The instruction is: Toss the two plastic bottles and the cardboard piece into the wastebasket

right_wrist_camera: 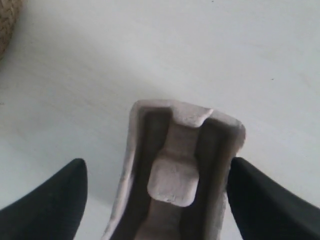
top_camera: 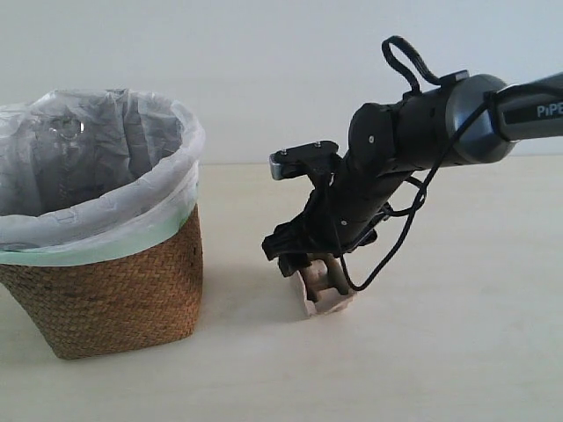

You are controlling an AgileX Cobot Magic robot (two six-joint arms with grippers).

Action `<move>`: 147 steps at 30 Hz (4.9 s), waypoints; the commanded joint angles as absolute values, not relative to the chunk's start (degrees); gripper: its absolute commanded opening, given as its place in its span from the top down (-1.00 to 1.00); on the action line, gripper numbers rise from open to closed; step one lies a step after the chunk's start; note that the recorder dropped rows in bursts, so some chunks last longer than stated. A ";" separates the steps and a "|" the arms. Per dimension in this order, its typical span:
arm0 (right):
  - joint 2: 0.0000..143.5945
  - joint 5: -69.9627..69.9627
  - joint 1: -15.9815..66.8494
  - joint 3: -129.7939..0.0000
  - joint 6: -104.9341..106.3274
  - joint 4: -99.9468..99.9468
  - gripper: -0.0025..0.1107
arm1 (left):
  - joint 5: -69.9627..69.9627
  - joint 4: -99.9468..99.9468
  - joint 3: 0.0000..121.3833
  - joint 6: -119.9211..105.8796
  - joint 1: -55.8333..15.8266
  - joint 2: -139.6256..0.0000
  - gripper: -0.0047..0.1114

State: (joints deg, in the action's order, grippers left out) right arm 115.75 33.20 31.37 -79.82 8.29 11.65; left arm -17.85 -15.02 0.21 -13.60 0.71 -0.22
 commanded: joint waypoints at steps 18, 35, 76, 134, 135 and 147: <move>120.09 34.07 31.22 -79.60 6.56 10.89 0.38 | -17.56 -15.17 0.00 -13.74 0.93 0.00 0.85; 104.16 38.09 30.99 -79.60 -4.44 -0.65 0.93 | -17.56 -15.17 0.00 -13.74 0.93 0.00 0.85; 92.13 37.26 17.73 -68.69 -17.01 -8.80 0.93 | -17.56 -15.17 0.00 -13.74 0.93 0.00 0.85; 68.38 22.17 47.88 -49.93 -42.24 -31.74 0.93 | -17.56 -15.17 0.00 -13.74 0.93 0.00 0.85; 67.41 22.57 47.88 -48.79 -42.24 -31.63 0.93 | -17.56 -15.17 0.00 -13.74 0.93 0.00 0.85; 63.80 26.52 47.88 -46.64 -37.33 -34.53 0.93 | -17.56 -15.17 0.00 -13.74 0.93 0.00 0.85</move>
